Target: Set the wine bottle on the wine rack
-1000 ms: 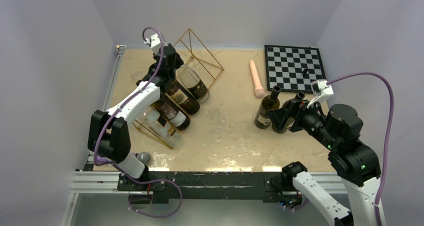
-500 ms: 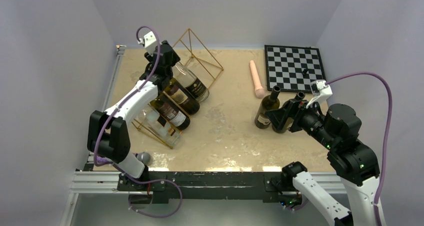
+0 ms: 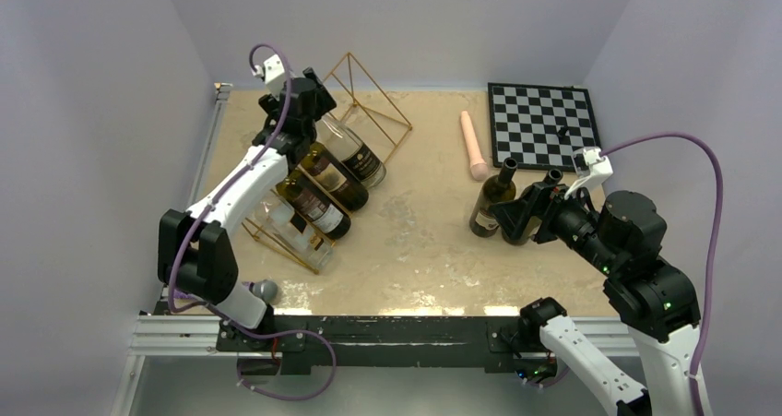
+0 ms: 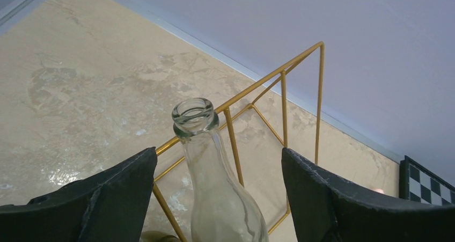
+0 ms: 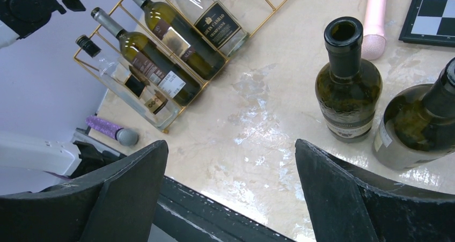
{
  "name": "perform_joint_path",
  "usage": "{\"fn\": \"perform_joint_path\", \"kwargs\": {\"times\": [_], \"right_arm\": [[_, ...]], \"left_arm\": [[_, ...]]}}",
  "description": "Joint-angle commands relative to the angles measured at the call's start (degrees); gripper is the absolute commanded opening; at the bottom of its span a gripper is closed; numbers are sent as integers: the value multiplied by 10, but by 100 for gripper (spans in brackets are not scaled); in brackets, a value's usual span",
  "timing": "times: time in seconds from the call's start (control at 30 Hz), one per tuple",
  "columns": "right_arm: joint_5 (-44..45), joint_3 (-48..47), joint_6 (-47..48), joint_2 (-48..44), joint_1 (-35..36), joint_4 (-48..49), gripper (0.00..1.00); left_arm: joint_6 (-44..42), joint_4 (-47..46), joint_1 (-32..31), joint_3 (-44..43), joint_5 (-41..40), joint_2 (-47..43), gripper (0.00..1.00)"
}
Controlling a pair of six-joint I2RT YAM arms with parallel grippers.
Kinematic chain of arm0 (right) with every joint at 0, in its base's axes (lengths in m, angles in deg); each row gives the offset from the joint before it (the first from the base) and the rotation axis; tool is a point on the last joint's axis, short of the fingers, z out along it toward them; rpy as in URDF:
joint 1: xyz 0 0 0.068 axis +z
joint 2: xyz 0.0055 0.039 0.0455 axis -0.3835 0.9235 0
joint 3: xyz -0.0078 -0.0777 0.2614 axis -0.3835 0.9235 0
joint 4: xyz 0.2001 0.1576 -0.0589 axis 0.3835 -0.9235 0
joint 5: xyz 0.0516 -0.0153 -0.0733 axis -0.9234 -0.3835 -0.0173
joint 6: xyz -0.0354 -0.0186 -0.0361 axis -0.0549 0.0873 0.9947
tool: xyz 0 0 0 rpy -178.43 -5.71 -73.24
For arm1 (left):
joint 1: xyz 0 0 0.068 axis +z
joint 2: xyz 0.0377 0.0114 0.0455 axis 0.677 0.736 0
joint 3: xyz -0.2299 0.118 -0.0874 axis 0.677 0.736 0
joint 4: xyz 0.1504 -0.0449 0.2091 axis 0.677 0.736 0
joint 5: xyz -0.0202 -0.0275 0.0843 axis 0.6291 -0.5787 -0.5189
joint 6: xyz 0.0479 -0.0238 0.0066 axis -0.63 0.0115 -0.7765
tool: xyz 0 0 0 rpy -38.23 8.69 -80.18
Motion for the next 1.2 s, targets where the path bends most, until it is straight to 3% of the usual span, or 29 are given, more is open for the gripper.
{"fn": "perform_joint_path", "kwargs": {"times": [0.0,0.2,0.33,0.6,0.73,0.83,1.17], "right_arm": [[11,-26,7,7,-2,5,93],[37,-48,14,43,-1,-8,89],[84,-60,22,75,-1,-13,75],[163,-60,39,117,-2,0,62],[182,-62,39,118,-2,-9,54],[197,-61,38,103,-1,-11,54],[262,-74,47,75,-1,-38,65]], "left_arm": [[-24,50,2,-62,37,-59,92],[-88,59,2,-86,144,-106,99],[-141,47,2,-99,313,-121,99],[-133,-51,-23,-80,652,-121,99],[-200,-48,-117,-94,678,-94,99],[-228,-58,-175,-102,680,-64,99],[-208,-128,-274,-149,691,57,99]]}}
